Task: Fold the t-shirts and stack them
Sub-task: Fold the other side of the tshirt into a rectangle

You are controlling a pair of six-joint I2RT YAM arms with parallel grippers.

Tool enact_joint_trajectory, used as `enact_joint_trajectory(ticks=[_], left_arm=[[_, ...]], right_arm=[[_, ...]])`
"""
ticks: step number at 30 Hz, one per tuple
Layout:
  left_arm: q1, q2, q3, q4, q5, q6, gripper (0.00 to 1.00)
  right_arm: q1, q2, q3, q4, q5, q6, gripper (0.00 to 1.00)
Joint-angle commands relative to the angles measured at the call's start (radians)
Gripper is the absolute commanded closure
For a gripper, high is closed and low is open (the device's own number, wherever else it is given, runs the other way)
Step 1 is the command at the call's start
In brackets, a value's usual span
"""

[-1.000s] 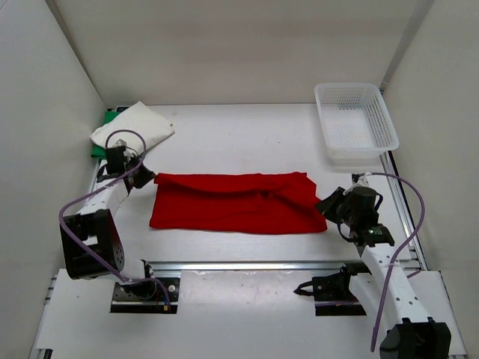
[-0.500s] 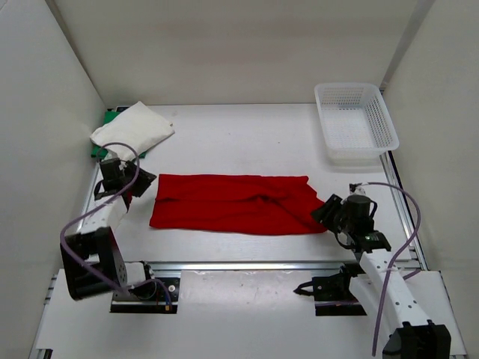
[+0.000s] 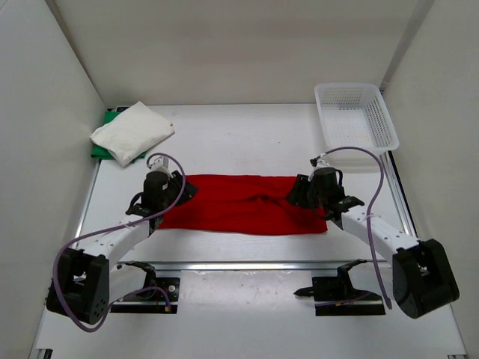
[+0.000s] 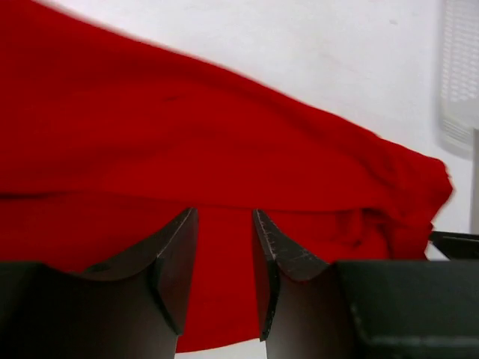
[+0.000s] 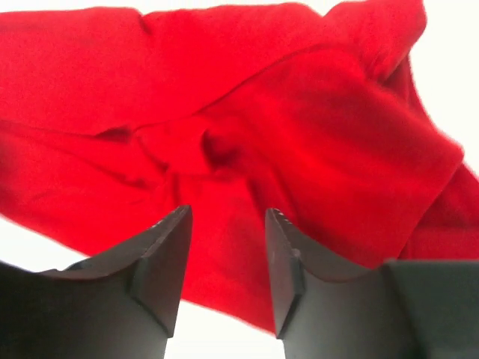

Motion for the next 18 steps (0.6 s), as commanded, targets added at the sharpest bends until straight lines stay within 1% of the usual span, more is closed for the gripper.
enact_joint_trajectory(ticks=[1,3,5,9,12,14,16,17,18], left_arm=[[0.058,-0.037,-0.066,0.064,-0.011,-0.026,0.55],[0.116,-0.057,-0.087,0.063,0.014,-0.023,0.55],[0.135,-0.066,-0.095,0.046,-0.015,-0.018,0.55],[0.178,-0.077,-0.115,0.057,-0.003,-0.034,0.55],[0.193,-0.079,-0.141,0.077,0.008,-0.041,0.55],[0.185,-0.071,-0.143,0.081,0.005,-0.04,0.54],[0.179,-0.072,-0.143,0.08,0.003,-0.041,0.55],[0.182,-0.066,-0.141,0.081,0.009,-0.04,0.55],[0.185,-0.072,-0.14,0.08,0.002,-0.035,0.55]], right_arm=[[-0.017,0.057,0.057,0.143,-0.017,-0.061,0.55],[-0.012,0.091,0.07,0.155,-0.023,-0.05,0.52],[-0.012,0.129,0.083,0.172,-0.04,-0.055,0.51],[0.018,0.184,0.106,0.193,-0.028,-0.061,0.52],[0.012,0.229,0.127,0.192,-0.037,-0.062,0.53],[0.011,0.246,0.118,0.212,-0.051,-0.062,0.59],[0.007,0.25,0.12,0.207,-0.074,-0.058,0.76],[0.009,0.24,0.12,0.201,-0.071,-0.056,0.81],[0.015,0.234,0.118,0.193,-0.079,-0.055,0.89]])
